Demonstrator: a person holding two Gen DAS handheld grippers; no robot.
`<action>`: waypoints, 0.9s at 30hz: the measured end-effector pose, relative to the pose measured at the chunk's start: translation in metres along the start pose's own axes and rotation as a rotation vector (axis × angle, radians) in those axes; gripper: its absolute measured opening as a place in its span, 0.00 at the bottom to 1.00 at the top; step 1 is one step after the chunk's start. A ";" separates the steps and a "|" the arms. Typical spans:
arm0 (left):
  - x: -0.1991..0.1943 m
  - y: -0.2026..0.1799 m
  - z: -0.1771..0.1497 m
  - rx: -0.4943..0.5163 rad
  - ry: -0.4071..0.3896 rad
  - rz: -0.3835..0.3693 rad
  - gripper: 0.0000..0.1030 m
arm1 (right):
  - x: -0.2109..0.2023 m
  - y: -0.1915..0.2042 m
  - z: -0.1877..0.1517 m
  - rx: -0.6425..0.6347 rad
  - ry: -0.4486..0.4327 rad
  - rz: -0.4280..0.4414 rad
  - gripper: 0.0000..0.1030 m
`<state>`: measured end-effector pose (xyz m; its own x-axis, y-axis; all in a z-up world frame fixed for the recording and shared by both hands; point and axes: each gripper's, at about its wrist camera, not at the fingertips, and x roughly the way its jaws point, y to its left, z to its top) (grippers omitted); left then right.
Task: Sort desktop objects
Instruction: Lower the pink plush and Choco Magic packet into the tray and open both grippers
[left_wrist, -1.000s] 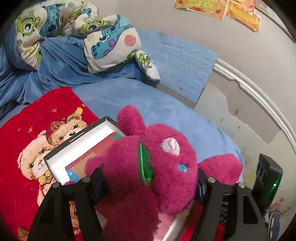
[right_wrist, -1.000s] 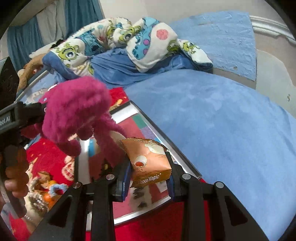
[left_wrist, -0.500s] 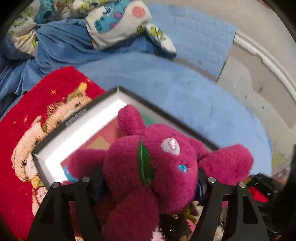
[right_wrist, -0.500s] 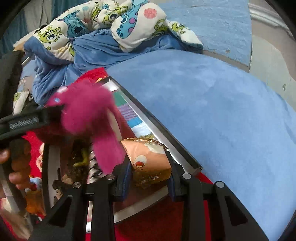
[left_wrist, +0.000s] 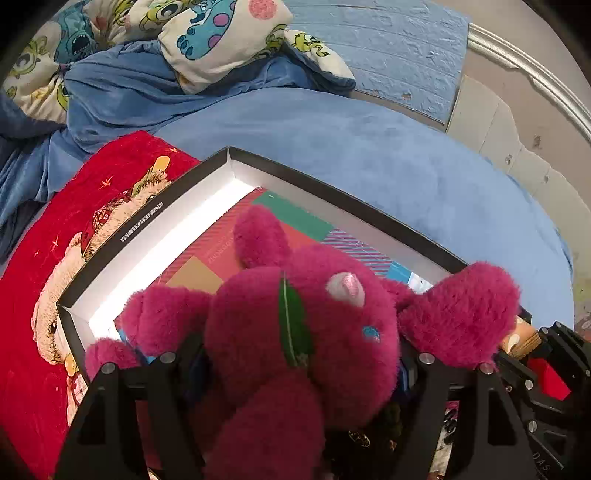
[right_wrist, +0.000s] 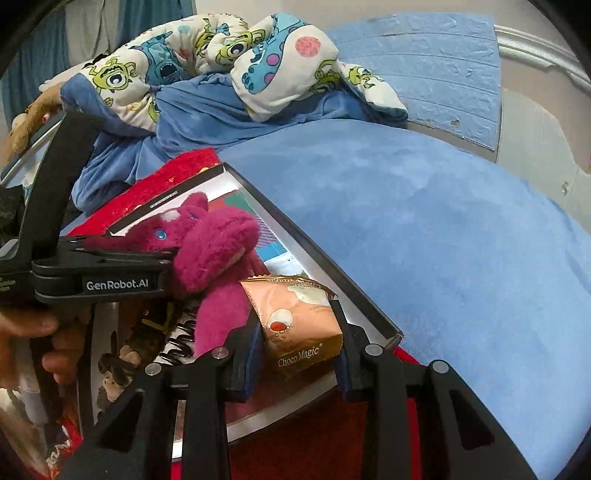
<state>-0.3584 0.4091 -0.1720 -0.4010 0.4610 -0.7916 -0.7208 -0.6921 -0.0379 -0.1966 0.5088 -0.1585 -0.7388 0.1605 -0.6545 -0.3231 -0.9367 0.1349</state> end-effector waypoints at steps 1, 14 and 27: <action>0.000 0.000 0.000 0.001 -0.001 0.002 0.75 | 0.000 0.000 0.000 -0.005 -0.001 0.000 0.32; 0.000 -0.002 -0.001 0.025 -0.005 0.036 0.76 | 0.000 0.001 0.000 -0.017 0.007 0.007 0.33; 0.003 0.005 -0.003 -0.051 0.018 0.079 0.90 | 0.002 0.020 -0.004 -0.120 -0.011 -0.090 0.44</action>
<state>-0.3611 0.4051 -0.1763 -0.4447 0.3945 -0.8041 -0.6575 -0.7534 -0.0060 -0.2026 0.4892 -0.1602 -0.7167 0.2484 -0.6517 -0.3159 -0.9487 -0.0142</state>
